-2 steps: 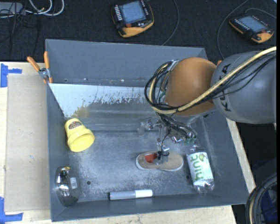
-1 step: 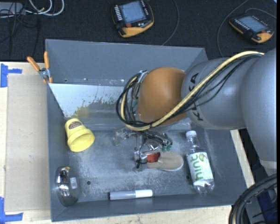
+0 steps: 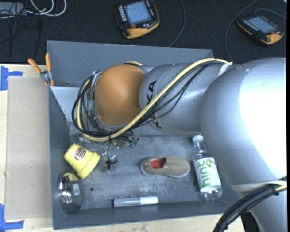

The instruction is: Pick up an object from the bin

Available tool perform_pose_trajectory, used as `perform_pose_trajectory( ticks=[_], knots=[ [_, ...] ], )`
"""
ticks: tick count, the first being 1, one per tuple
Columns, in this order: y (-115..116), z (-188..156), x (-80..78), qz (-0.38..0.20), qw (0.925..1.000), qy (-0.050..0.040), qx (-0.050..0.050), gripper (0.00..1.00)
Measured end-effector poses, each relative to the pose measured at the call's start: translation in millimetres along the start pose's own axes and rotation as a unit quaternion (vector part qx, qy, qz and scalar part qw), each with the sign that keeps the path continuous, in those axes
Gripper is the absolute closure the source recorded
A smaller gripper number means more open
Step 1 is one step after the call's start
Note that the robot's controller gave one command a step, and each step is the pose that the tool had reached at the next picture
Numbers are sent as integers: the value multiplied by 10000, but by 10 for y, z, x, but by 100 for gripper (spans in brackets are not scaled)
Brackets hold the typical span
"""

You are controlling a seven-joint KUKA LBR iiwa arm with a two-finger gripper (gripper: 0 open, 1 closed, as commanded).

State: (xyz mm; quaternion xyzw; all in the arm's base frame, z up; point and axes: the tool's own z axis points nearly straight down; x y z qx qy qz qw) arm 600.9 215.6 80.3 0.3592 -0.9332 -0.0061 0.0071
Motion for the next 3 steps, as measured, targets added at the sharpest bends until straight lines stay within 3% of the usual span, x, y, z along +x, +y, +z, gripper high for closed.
perform_pose_trajectory(
  ticks=[1,2,3],
  knots=[
    [-14,-12,6,29,10000,-5,-2,100],
    [-65,-1114,13,-101,9999,-48,17,100],
    [86,-1807,-20,-189,9998,-97,33,100]
  ],
)
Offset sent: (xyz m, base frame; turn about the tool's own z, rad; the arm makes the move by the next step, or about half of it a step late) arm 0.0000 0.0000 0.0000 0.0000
